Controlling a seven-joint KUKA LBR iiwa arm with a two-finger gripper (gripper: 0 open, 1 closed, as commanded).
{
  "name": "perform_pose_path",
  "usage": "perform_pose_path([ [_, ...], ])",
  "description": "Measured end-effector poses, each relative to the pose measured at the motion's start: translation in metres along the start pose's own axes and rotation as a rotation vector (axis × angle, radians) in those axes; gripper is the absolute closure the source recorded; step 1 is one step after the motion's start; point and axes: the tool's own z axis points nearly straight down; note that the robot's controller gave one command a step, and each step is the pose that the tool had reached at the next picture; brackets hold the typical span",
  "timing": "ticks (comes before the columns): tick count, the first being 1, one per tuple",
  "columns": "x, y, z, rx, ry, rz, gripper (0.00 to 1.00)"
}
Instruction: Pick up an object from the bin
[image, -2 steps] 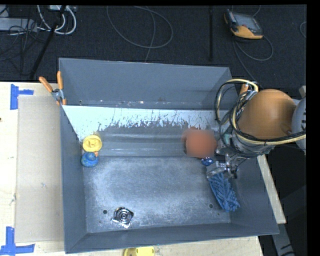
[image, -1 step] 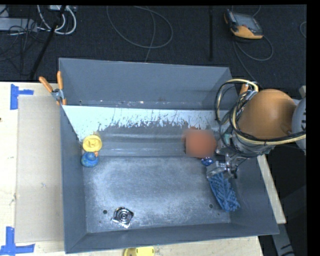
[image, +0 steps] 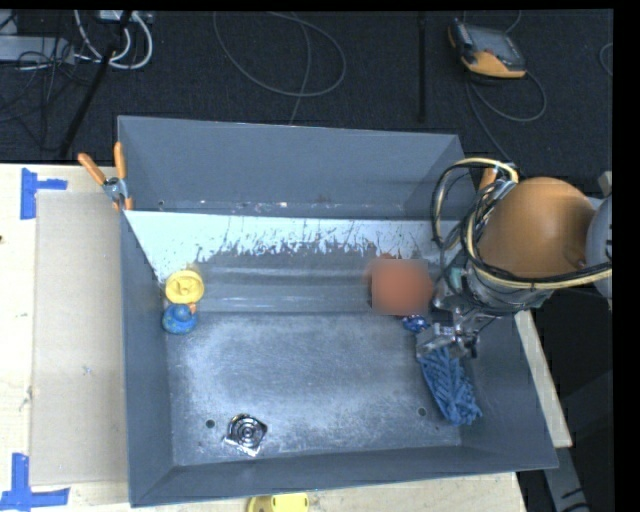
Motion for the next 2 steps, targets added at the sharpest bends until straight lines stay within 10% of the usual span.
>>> perform_pose_path([
  [2, 0.001, 0.0, -0.035, -0.004, 0.017, -0.001, 1.0],
])
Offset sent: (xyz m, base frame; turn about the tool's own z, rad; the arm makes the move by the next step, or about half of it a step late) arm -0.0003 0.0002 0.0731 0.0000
